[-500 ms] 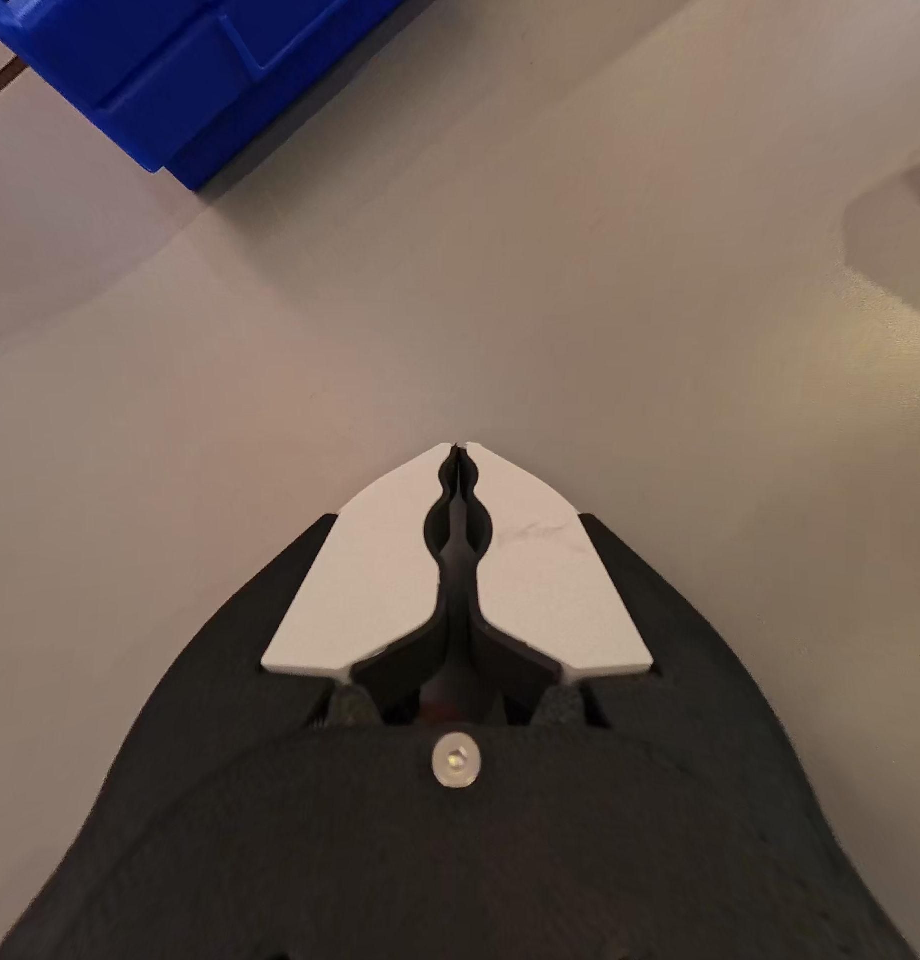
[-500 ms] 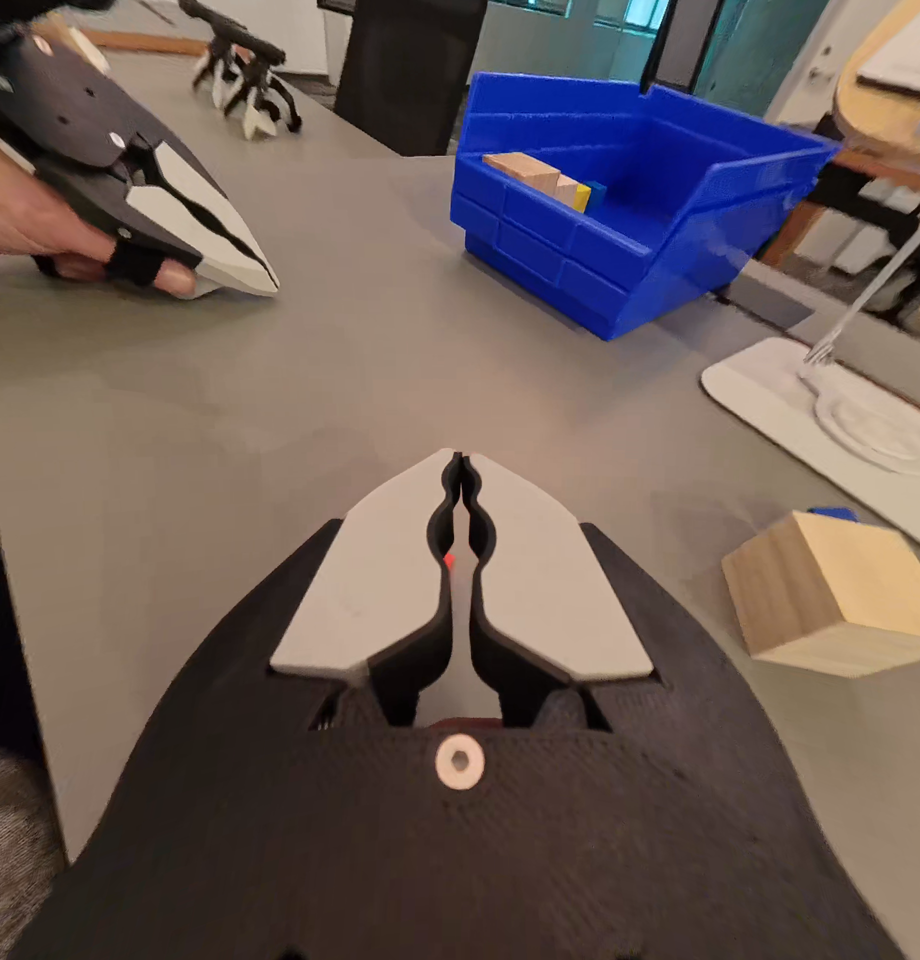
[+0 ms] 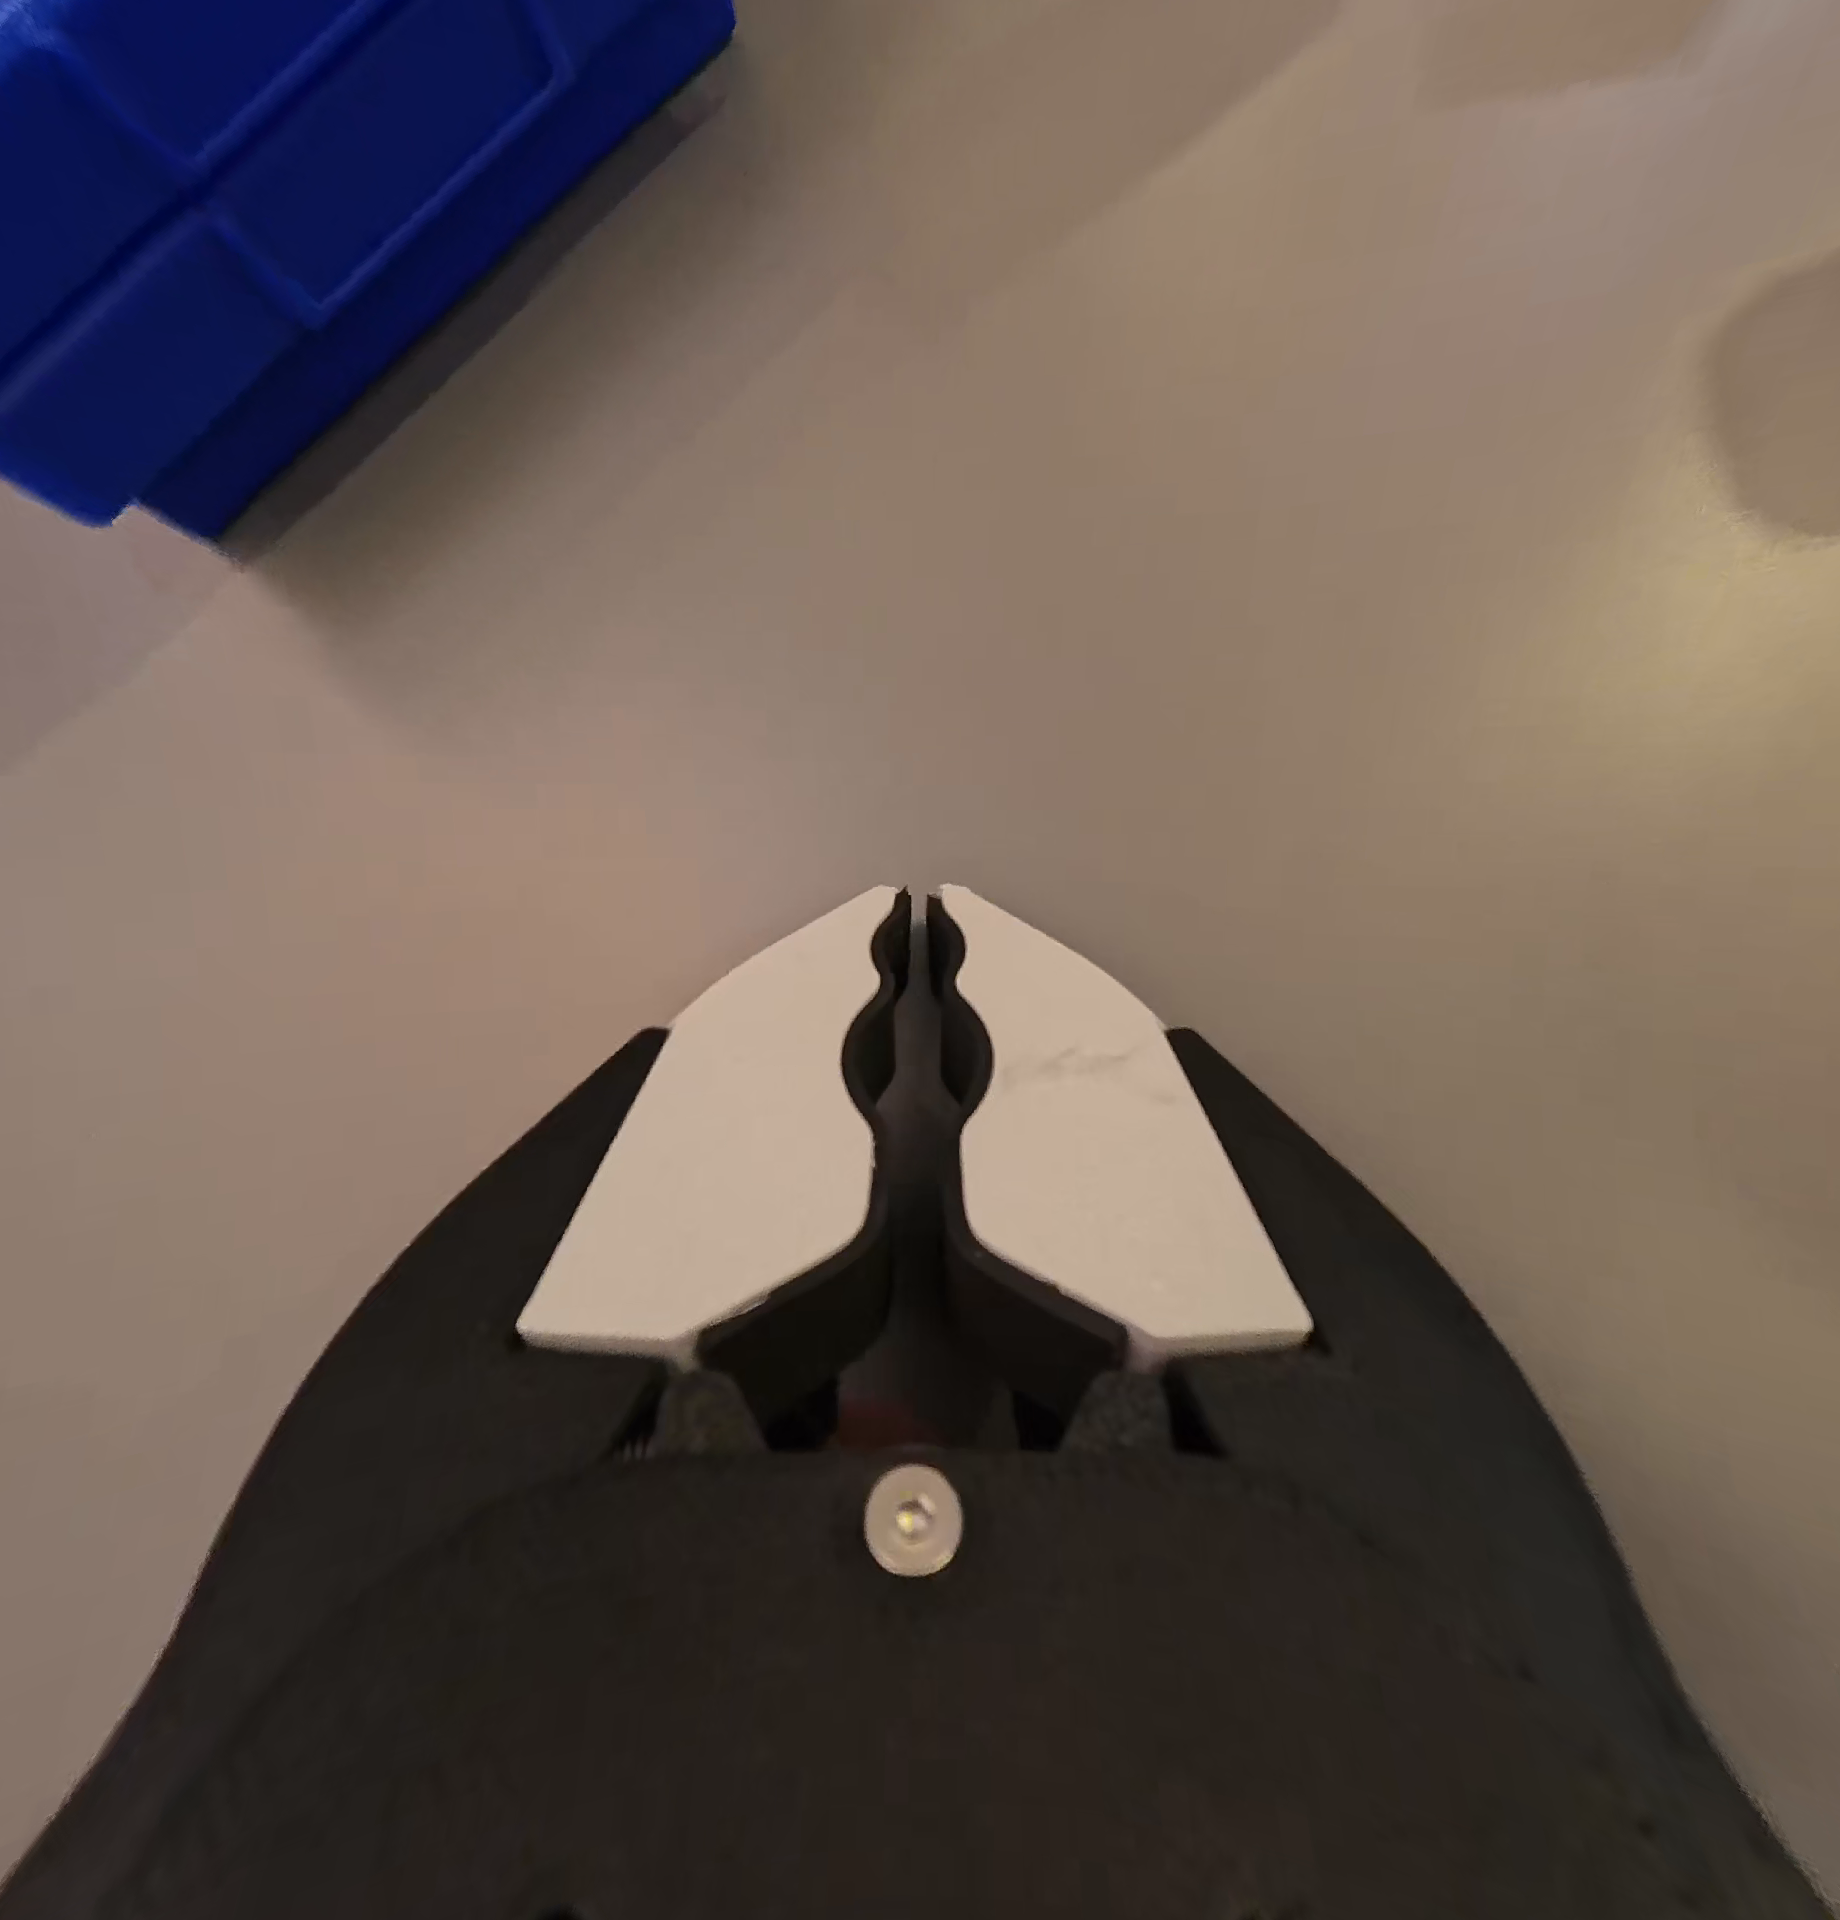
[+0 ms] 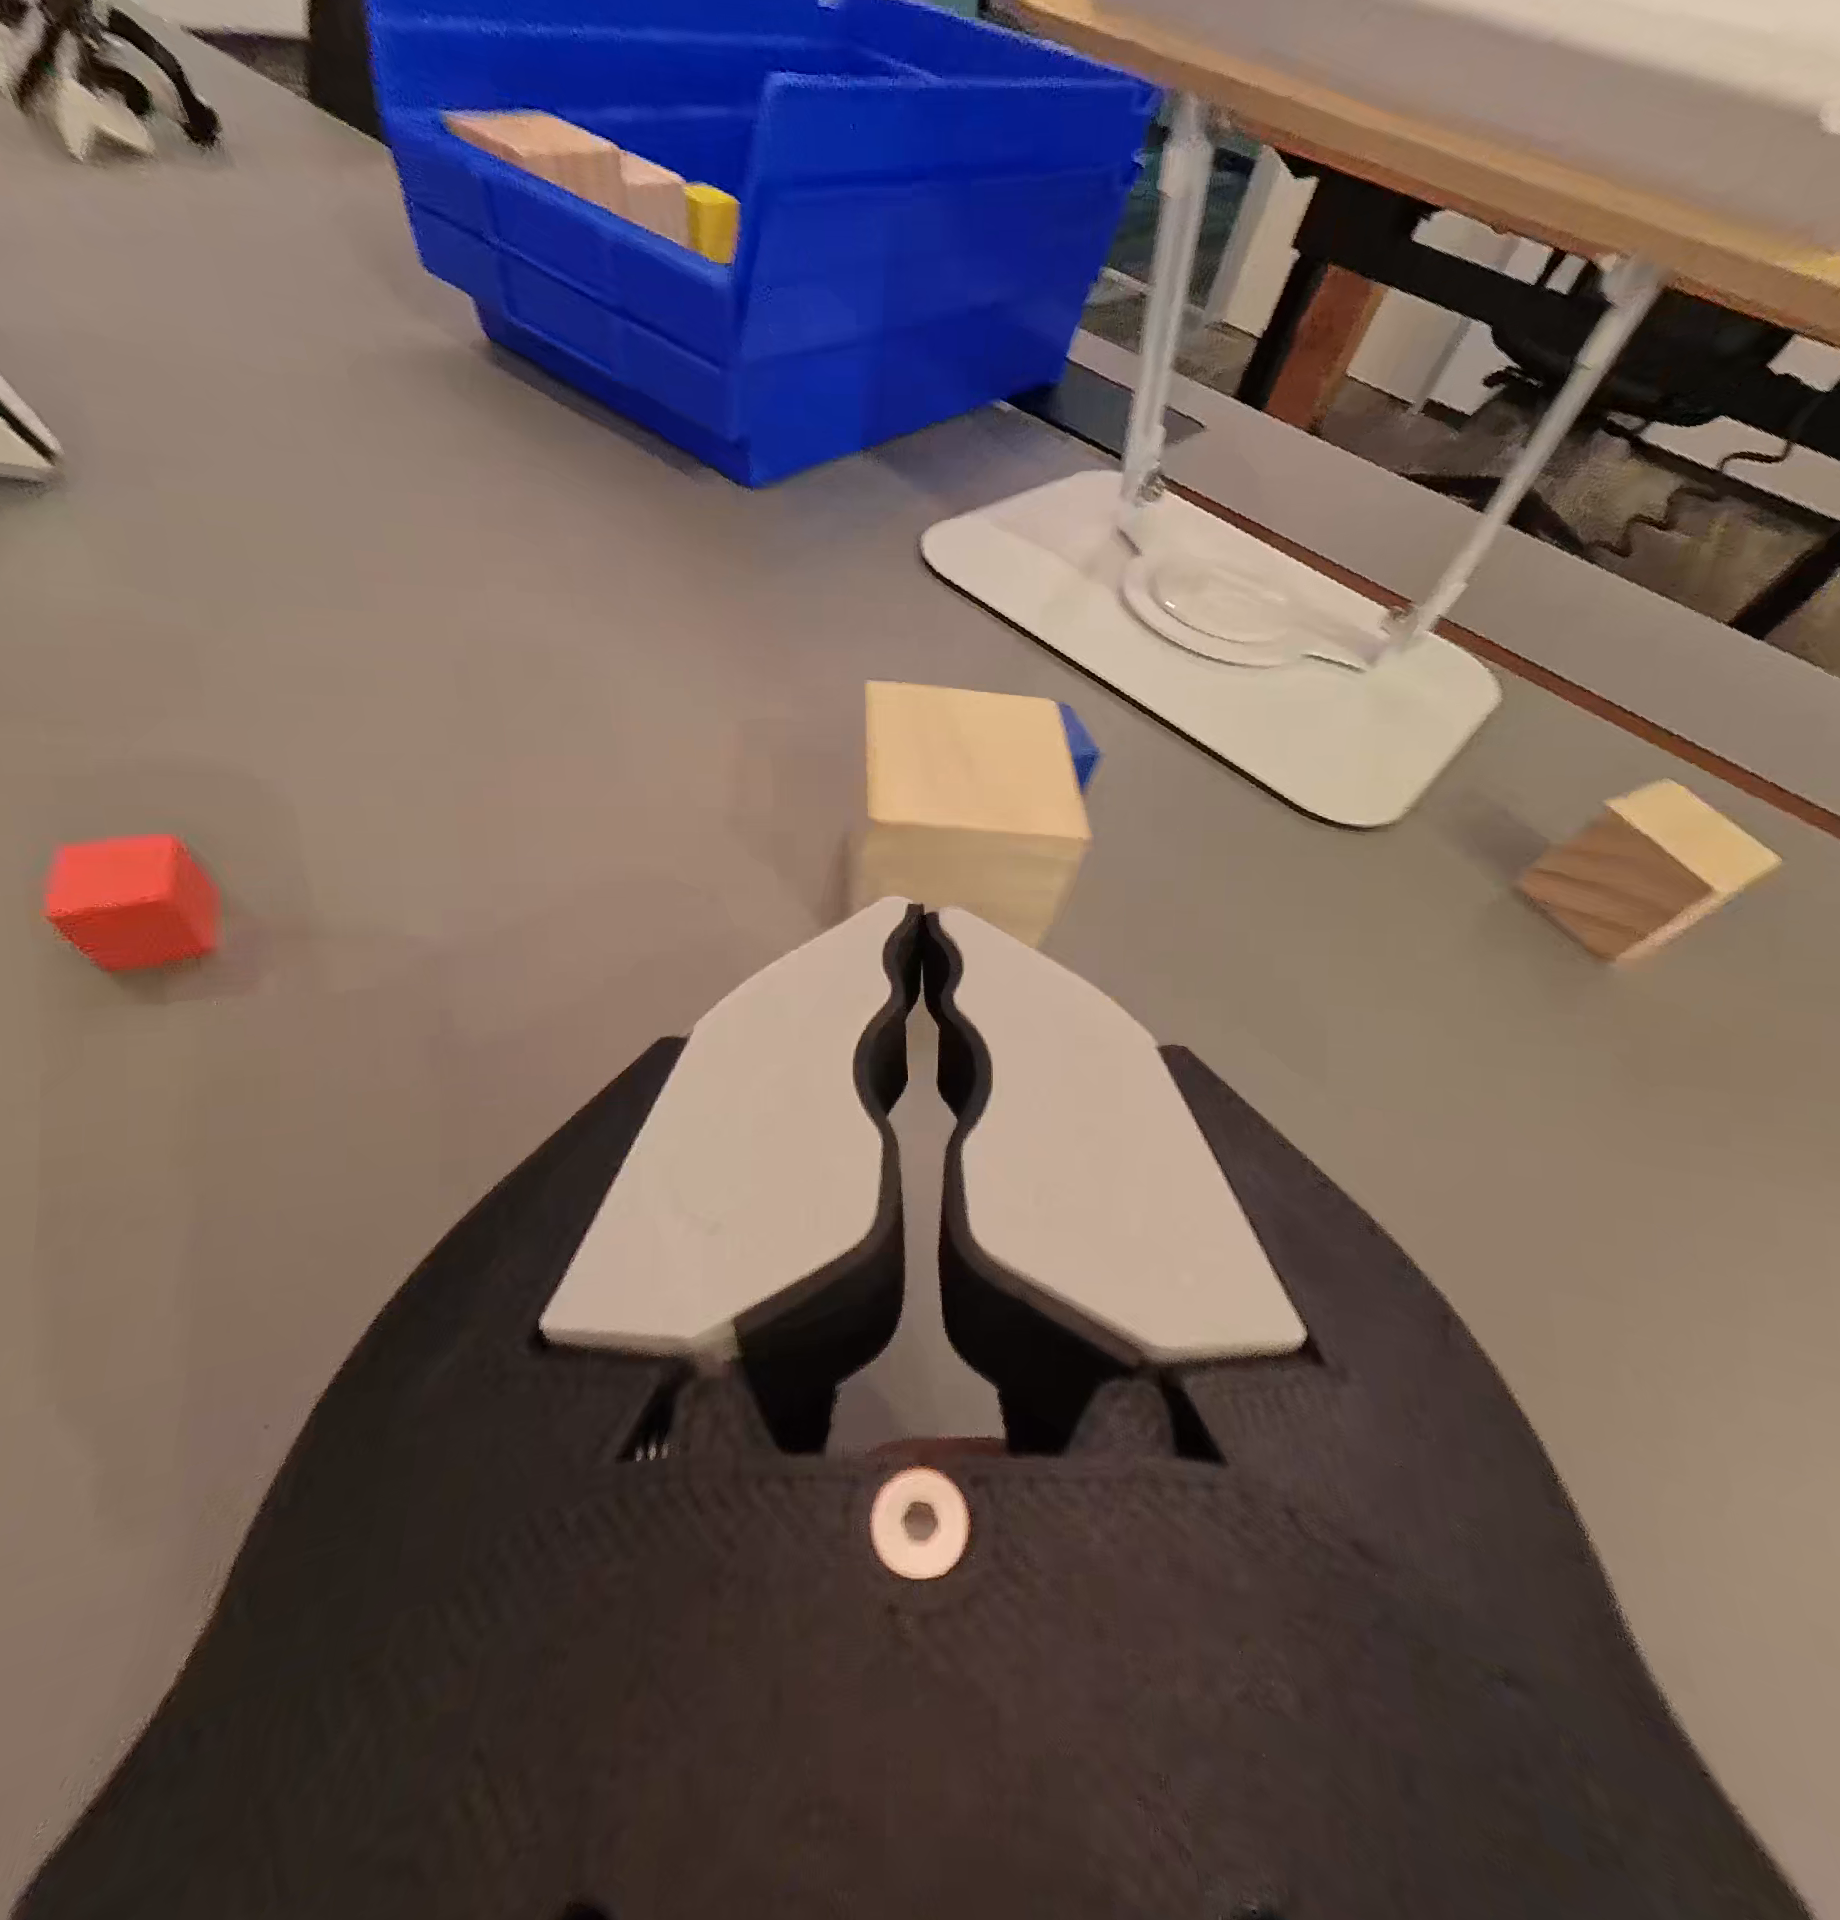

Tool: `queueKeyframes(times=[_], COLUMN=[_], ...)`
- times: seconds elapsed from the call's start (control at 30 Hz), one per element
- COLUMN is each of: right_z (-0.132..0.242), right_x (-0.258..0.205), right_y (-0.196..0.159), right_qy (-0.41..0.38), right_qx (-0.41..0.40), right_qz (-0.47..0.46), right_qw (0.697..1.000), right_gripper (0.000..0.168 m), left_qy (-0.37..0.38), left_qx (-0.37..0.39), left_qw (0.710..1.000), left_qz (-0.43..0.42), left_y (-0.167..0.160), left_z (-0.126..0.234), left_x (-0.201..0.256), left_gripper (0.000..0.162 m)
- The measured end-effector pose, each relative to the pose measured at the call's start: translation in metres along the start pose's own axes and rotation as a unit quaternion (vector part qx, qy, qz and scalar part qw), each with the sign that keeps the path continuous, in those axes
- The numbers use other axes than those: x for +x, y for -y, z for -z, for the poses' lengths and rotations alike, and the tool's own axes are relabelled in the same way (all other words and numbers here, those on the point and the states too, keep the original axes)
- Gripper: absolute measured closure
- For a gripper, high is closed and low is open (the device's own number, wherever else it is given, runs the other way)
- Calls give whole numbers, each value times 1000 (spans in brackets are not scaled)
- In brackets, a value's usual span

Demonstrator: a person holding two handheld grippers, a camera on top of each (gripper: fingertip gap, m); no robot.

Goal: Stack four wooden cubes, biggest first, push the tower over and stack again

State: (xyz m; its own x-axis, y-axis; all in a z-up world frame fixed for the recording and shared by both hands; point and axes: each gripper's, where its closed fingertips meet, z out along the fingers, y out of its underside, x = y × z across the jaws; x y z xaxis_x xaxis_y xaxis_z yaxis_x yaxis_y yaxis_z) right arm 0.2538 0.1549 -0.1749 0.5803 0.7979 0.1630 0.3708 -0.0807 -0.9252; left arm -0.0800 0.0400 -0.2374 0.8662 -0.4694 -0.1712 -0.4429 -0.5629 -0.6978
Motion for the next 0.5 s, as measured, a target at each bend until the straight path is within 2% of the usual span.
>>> queueKeyframes(times=[0.2, 0.5], right_z=[10, 7], right_x=[23, 36], right_y=[-8, -10], right_qy=[-3, 19], right_qx=[-1, -5], right_qz=[-14, -50], right_qw=[1000, 999], right_gripper=[168, 168], left_qy=[-41, -46], left_qx=[50, 85], left_qw=[998, 993], left_qz=[-10, -66], left_y=[44, 116], left_z=[-17, -74], left_x=[26, 52], left_gripper=[160, 162])
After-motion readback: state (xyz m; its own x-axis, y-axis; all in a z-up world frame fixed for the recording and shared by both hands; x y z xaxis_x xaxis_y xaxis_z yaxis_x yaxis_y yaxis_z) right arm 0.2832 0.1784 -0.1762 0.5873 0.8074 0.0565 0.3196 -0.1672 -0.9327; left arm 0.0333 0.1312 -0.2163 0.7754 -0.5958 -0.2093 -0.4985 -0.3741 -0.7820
